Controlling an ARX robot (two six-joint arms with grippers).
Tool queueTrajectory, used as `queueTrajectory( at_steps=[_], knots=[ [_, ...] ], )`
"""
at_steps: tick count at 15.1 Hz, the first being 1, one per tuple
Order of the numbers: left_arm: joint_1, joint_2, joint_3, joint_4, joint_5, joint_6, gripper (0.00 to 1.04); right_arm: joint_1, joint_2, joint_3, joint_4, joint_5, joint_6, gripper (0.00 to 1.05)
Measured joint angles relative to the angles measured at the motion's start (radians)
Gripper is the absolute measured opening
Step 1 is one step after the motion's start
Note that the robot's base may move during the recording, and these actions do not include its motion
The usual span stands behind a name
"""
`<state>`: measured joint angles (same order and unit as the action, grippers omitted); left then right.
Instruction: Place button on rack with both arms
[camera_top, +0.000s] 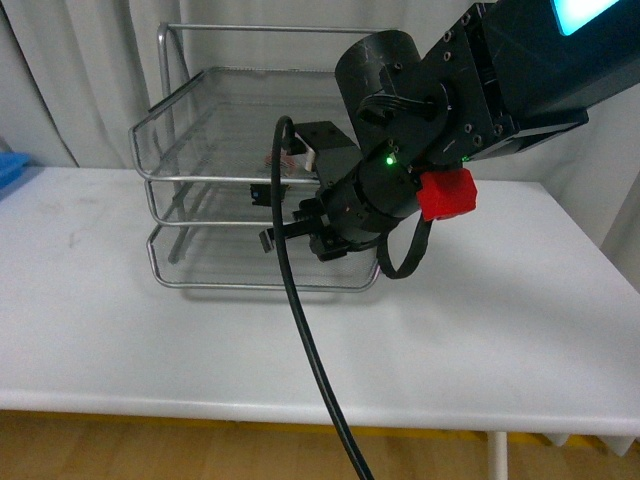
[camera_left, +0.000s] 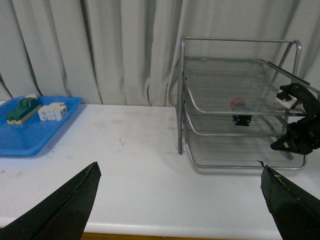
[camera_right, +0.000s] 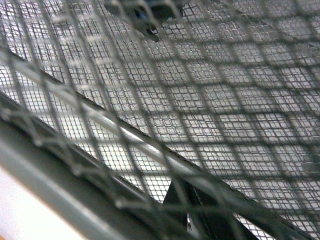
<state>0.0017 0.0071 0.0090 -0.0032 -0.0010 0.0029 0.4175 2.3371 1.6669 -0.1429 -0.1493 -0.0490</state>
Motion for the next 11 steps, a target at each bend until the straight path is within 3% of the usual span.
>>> queueTrajectory(
  at_steps=[11],
  knots=[
    [0.000, 0.000, 0.000, 0.000, 0.000, 0.000, 0.98, 0.018, -0.102, -0.100, 0.015, -0.024, 0.046, 0.02]
  ],
)
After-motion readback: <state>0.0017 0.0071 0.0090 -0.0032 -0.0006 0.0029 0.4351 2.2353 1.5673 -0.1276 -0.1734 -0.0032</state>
